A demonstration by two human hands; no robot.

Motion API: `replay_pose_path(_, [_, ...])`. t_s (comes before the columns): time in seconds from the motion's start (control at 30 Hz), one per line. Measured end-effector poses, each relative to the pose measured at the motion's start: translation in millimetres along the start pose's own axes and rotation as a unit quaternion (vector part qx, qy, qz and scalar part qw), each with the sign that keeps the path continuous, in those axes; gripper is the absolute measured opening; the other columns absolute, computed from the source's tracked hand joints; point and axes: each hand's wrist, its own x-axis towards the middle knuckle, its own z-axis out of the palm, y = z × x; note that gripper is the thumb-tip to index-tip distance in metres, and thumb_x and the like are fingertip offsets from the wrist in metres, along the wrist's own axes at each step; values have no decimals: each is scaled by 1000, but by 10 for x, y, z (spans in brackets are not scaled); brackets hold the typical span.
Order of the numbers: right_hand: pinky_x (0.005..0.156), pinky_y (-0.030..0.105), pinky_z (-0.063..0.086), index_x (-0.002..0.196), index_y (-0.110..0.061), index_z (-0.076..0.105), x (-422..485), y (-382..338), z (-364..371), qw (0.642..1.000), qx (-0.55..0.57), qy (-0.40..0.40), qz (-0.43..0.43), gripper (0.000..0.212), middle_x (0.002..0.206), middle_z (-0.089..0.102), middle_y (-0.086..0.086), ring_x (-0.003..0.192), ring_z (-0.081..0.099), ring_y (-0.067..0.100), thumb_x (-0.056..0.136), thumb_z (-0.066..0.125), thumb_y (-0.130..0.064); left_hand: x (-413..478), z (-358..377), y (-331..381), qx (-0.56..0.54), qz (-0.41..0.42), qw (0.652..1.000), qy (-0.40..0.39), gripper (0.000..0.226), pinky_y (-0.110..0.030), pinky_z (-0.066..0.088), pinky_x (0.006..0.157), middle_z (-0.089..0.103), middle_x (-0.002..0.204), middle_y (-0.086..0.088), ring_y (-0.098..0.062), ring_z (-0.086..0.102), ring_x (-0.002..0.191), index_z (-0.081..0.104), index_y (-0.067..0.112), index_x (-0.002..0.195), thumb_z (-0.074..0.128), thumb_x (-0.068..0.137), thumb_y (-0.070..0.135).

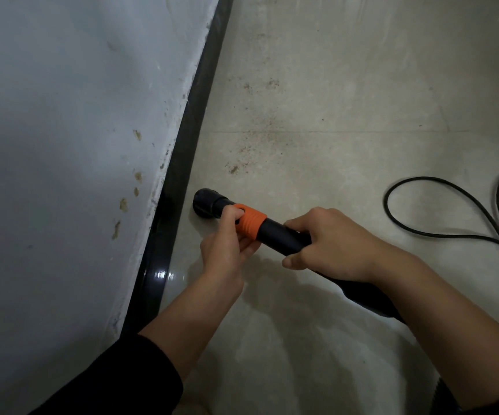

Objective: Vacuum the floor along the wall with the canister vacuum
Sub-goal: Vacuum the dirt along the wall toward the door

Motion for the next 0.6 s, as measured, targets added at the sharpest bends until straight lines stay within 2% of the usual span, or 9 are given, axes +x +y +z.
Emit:
replay_pose_path(0.17, [54,25,37,90,-19,69,126,-79,102,1000,20,3,-4,15,64,57,-1,60,54,14,77,74,-25,99,-97,84,0,13,1000,19,16,-23,55,57,70,82,-8,-15,70,74,65,9,92,64,83,22])
replay_pose_path(0.3, [53,25,39,89,-18,68,169,-102,173,1000,26,13,-3,13,66,60,0,59,56,14,78,73,-22,195,-164,96,3,14,1000,6,18,-23,55,56,70,84,-8,-17,70,76,66,8,96,63,84,21])
replay_pose_path(0.43, [60,33,48,88,-18,65,183,-75,251,999,11,47,-2,12,72,63,5,66,61,22,78,70,-21,304,-143,74,0,13,1000,-7,23,-24,55,56,68,84,-8,-17,68,76,65,7,100,62,82,21])
replay_pose_path(0.6, [50,28,35,86,-17,61,301,-71,314,998,-6,69,-9,10,70,58,4,65,57,22,77,66,-19,456,-106,105,-9,25,1000,-2,26,-24,54,53,65,86,-8,-17,66,78,64,6,105,60,82,19])
